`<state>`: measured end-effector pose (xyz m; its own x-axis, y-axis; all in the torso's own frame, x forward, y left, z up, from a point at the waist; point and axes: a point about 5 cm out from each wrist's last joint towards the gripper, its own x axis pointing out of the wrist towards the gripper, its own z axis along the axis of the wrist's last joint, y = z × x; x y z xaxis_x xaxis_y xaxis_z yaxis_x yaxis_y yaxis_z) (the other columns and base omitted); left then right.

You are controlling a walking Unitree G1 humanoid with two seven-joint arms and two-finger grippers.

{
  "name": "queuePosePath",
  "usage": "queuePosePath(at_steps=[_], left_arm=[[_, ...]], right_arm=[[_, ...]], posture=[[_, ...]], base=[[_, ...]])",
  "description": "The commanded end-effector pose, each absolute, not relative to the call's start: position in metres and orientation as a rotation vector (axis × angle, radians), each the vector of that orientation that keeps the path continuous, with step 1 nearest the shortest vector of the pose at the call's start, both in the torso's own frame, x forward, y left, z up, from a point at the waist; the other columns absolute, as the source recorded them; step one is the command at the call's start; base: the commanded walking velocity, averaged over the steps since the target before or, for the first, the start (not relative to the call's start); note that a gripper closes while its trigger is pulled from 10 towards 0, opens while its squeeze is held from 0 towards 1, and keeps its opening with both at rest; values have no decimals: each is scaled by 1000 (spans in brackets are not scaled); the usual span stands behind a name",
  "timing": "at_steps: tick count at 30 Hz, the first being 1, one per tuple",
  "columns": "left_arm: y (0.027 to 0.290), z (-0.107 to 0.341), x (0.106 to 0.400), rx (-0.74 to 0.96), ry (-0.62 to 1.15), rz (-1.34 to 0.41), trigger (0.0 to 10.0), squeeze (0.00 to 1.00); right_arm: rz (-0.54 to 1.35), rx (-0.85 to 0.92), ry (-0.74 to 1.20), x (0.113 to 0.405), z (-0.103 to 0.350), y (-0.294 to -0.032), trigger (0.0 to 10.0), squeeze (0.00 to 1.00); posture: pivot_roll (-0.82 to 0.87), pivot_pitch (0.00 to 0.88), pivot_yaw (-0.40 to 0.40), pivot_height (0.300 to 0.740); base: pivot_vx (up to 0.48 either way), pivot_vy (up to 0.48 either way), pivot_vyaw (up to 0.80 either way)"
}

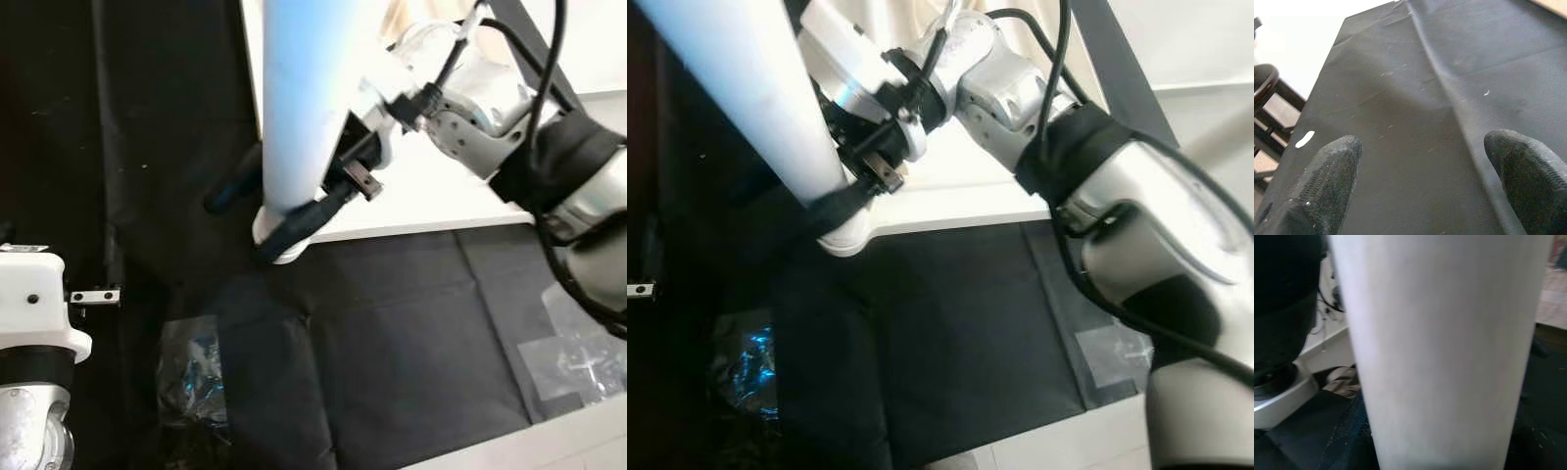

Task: Building children table

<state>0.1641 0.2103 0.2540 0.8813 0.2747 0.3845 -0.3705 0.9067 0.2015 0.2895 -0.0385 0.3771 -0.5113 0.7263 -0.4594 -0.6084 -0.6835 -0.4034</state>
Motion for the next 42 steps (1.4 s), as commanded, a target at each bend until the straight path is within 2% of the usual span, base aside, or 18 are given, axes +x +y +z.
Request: queuePosePath(at_steps=[1, 14, 15, 17, 30, 42], left_arm=[[209, 250, 164, 278, -325, 328, 10000, 0], [208, 251, 165, 285, -331, 322, 10000, 0], [208, 252, 166, 288, -332, 322, 10000, 0], [209, 253, 166, 290, -333, 323, 10000, 0], [211, 254, 167, 296, -324, 323, 10000, 0], [208, 255, 170, 296, -324, 316, 10000, 0]], right_arm=[[2249, -728, 105, 299, 322, -51, 10000, 0], [2292, -503, 88, 289, 333, -58, 10000, 0], [2299, -422, 71, 288, 337, -59, 10000, 0], [2299, -381, 56, 289, 339, -60, 10000, 0], [2214, -567, -137, 303, 333, -61, 10000, 0], [2177, -514, -176, 308, 326, -69, 10000, 0]], posture=[[-4, 521, -181, 740], [4, 509, -168, 740], [6, 508, -164, 740], [7, 507, -163, 740], [8, 503, -159, 740], [7, 505, -155, 740]], base=[[0, 0, 0], [0, 0, 0], [0, 0, 0], [0, 0, 0], [0, 0, 0], [0, 0, 0]])
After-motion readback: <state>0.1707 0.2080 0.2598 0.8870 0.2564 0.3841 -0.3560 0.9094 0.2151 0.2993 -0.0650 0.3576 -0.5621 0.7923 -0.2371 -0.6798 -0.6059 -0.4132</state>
